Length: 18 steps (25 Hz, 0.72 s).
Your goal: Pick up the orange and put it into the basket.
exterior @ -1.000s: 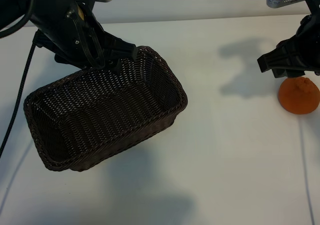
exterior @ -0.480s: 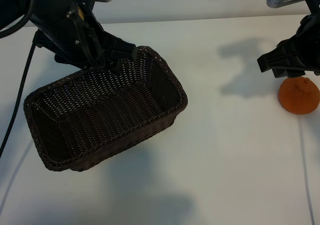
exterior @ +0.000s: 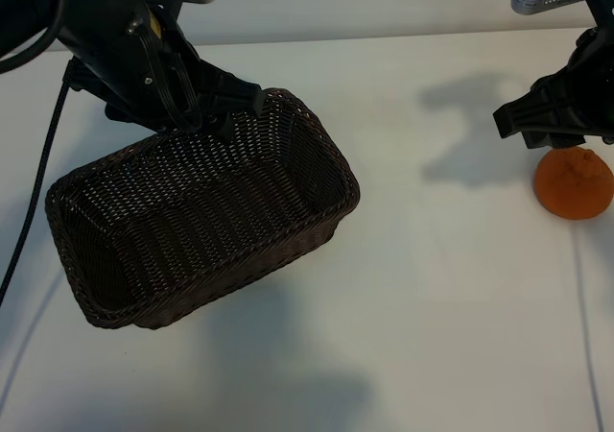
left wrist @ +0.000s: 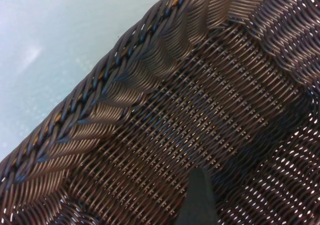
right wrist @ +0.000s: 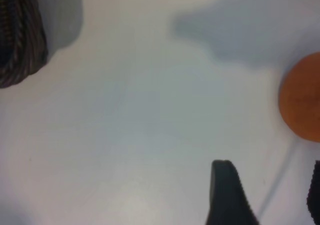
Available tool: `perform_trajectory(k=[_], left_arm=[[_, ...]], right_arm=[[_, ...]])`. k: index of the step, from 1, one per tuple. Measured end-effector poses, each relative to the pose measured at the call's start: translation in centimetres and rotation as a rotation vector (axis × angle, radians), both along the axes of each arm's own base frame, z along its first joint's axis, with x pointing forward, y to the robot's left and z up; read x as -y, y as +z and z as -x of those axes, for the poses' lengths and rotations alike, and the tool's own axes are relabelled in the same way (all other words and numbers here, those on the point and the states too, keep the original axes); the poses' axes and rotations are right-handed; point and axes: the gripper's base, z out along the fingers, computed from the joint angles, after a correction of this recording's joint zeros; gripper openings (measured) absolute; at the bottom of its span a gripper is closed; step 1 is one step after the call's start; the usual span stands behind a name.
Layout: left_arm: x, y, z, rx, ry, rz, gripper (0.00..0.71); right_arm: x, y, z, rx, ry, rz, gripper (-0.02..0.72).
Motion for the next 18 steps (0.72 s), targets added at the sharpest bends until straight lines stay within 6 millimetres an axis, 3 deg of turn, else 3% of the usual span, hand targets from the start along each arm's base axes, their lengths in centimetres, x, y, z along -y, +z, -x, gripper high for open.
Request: perform_trajectory(k=[18], left_arm=[[-0.18, -0.1, 0.32, -0.036, -0.002, -0.021, 0.588]], right_arm=[[0.0, 0.0, -0.01, 0.001, 0.0, 0.0, 0.396]])
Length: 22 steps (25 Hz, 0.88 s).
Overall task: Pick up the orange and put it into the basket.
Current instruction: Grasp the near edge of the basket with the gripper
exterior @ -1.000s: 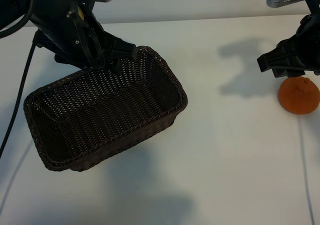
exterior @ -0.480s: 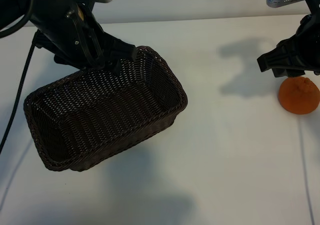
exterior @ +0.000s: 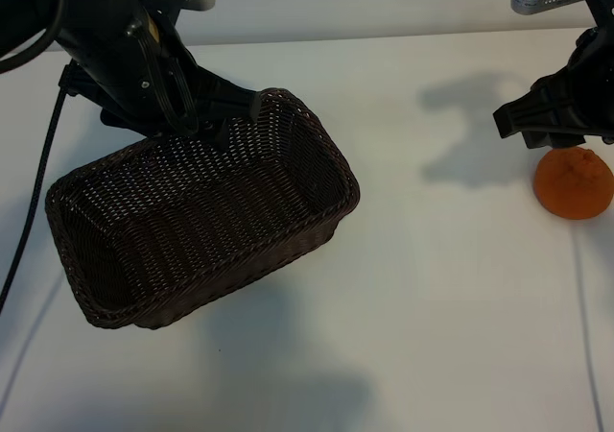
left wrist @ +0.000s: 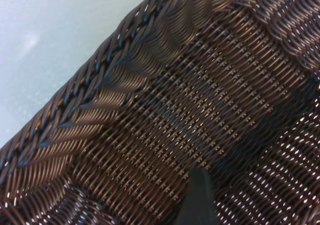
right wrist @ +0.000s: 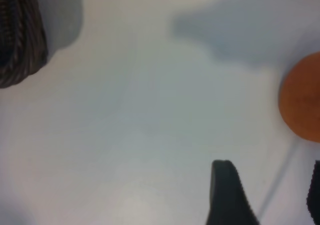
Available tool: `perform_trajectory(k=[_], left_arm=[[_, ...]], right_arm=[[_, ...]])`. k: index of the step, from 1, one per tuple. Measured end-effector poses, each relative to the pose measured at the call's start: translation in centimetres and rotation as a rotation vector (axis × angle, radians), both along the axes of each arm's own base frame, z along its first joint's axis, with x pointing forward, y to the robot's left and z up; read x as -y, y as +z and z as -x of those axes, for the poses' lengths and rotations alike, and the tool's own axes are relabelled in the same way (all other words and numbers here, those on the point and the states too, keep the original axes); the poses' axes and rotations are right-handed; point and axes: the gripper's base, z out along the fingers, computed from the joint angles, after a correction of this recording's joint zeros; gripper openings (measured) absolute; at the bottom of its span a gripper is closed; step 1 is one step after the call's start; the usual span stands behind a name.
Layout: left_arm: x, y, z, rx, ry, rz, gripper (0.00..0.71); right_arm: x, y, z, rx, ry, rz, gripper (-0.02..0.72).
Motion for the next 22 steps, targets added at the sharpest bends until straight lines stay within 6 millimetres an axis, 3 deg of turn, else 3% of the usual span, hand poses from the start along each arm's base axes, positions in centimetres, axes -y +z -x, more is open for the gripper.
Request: perform_trajectory(k=[9, 17, 22], left_arm=[[-2.0, 0.5, 1.3, -0.017, 0.046, -0.142, 0.588], [-6.0, 0.8, 6.3, 0.048, 0.274, -0.2, 0.588], [-7.8, -1.0, 8.5, 0.101, 0.48, -0.189, 0.588]], right_arm=[[0.0, -0.1, 0.1, -0.013, 0.009, 0.007, 0.396], [0.0, -0.1, 0.2, -0.023, 0.032, 0.021, 0.396], [0.0, -0.1, 0.2, -0.023, 0.032, 0.019, 0.396]])
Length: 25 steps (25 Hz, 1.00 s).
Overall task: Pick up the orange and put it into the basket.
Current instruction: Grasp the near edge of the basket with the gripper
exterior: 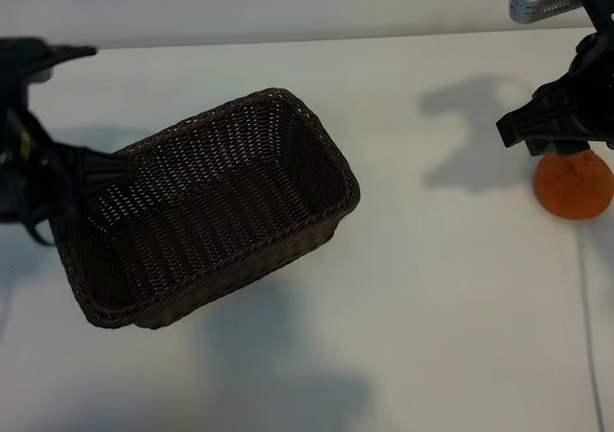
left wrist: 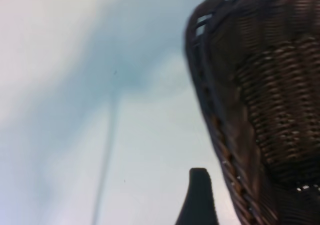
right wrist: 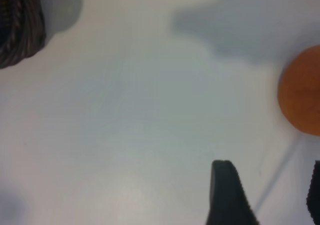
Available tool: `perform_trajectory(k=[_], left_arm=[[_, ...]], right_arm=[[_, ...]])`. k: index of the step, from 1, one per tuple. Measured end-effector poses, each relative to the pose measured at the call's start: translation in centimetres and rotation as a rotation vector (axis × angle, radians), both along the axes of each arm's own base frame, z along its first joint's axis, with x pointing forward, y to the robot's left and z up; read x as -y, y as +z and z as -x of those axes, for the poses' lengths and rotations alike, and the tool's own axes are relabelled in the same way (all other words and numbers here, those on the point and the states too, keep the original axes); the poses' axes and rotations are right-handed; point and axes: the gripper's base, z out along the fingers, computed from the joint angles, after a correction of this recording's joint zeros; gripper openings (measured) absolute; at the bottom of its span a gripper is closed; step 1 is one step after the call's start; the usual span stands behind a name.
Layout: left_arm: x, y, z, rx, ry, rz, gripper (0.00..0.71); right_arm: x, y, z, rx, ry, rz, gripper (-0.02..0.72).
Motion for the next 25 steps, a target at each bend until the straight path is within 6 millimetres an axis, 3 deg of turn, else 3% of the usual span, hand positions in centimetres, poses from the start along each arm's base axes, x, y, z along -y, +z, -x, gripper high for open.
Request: perform_trajectory(k=[7, 11, 16, 25], left_arm=[[-0.7, -2.5, 0.8, -0.01, 0.099, 0.009, 0.588], [-2.2, -3.5, 0.5, -0.006, 0.172, 0.043, 0.588], [-3.4, -3.8, -0.1, 0.005, 0.207, 0.092, 0.588], [-2.8, -5.2, -1.2, -0.003, 0.195, 0.132, 0.588]], right_arm=[[0.0, -0.1, 0.1, -0.016, 0.002, 0.005, 0.396], [0.0, -0.1, 0.2, -0.022, 0.004, 0.007, 0.396], [0.0, -0.1, 0.2, -0.023, 0.005, 0.007, 0.396], [0.0, -0.1, 0.3, -0.038, 0.006, 0.004, 0.396]])
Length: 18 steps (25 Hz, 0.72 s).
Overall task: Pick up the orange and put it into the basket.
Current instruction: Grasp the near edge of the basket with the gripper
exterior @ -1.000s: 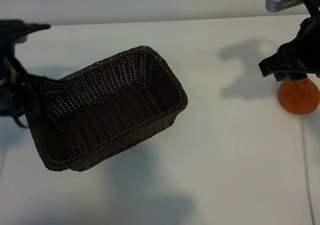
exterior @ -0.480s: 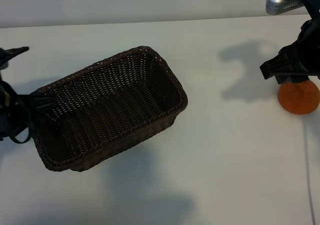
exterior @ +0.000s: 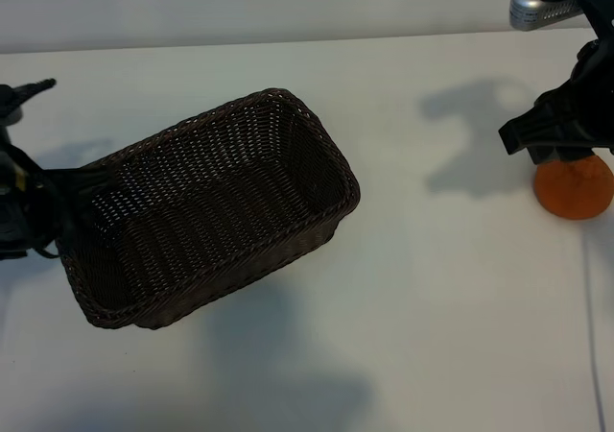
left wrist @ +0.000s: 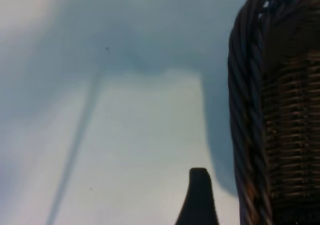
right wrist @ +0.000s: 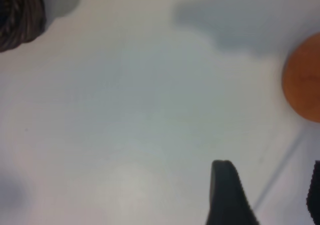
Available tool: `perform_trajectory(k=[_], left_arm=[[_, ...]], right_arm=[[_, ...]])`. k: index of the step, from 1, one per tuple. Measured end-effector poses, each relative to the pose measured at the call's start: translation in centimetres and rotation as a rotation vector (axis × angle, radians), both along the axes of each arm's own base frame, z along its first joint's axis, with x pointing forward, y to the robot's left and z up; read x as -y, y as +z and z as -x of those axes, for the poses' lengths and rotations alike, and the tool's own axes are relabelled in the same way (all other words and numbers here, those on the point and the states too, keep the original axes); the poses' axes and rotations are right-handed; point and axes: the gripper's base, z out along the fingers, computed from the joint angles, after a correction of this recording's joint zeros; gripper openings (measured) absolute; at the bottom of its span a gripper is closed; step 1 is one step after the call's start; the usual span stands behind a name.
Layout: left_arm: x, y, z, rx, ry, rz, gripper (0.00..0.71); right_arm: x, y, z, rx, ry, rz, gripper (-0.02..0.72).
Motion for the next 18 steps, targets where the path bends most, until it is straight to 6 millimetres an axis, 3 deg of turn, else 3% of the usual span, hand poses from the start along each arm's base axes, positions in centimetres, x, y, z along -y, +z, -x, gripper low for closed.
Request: perform_trajectory(k=[11, 18], left_arm=[[0.7, -3.3, -1.2, -0.071, -0.022, 0.013, 0.588], [0.8, -6.6, -0.2, -0.1, -0.03, 0.041, 0.588]], right_arm=[[0.0, 0.0, 0.1, -0.012, 0.0, 0.002, 0.396], [0.0, 0.0, 0.1, -0.012, 0.0, 0.002, 0.396]])
